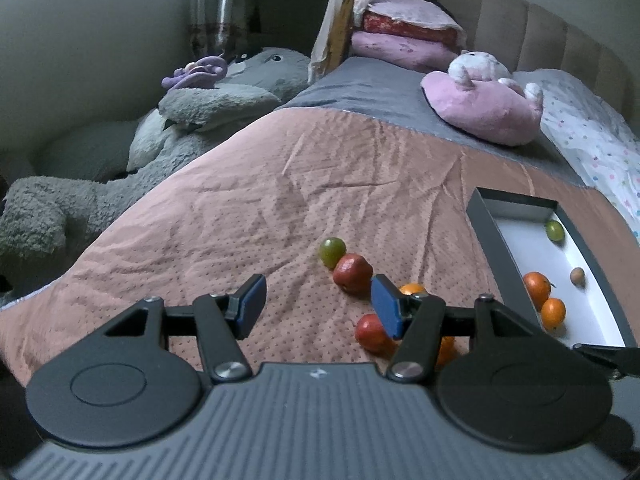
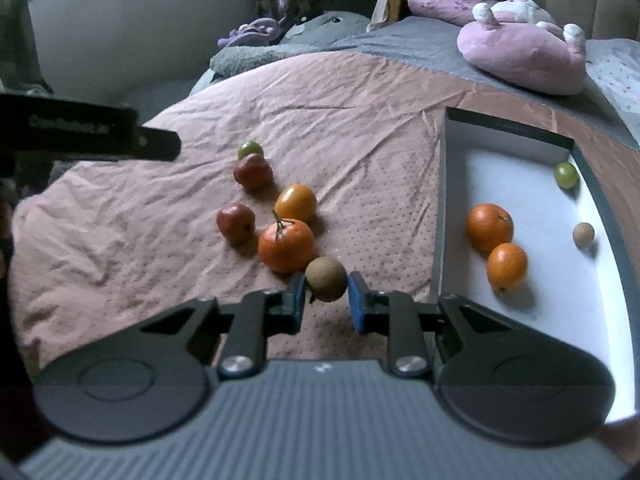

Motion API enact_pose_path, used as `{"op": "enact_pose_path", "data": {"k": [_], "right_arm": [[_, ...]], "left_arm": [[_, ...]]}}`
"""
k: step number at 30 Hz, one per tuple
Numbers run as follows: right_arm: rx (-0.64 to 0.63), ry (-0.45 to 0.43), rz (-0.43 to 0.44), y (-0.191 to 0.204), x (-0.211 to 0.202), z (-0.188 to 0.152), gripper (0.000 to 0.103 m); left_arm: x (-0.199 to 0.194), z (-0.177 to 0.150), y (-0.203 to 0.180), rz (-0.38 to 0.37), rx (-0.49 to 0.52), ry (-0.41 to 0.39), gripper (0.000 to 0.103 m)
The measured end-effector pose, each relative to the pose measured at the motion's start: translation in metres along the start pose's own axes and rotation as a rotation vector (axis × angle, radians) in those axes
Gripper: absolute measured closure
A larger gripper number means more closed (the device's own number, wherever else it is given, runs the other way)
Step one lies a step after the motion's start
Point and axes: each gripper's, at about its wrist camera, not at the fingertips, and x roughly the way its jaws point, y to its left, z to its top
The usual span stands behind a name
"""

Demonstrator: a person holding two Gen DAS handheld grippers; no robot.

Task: Organize fruits
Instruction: 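Grasp a large orange tangerine with the left tool while the right tool holds the kiwi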

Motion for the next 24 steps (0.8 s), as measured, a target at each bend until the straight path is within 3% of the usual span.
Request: {"op": "enact_pose_path", "data": {"k": [8,13,24], "right_arm": [[0.020,-0.039,0.010,0.000,-0.027,-0.003,0.077],[0.042,-0.070,-0.005,-0.007,-0.047,-0.004,0.077],[0.092,-0.114,-0.017,-0.026,-0.068,-0.002,0.077]], "left_arm": [[-0.007,-0.004,-0.015,-0.045,0.087,-0.016,0.039],[-0.010,-0.012,-0.027,-0.119,0.161,-0.008,0.039],[0.014,-0.033,-0.065,-0.158,0.288,0.074,0.039]]}}
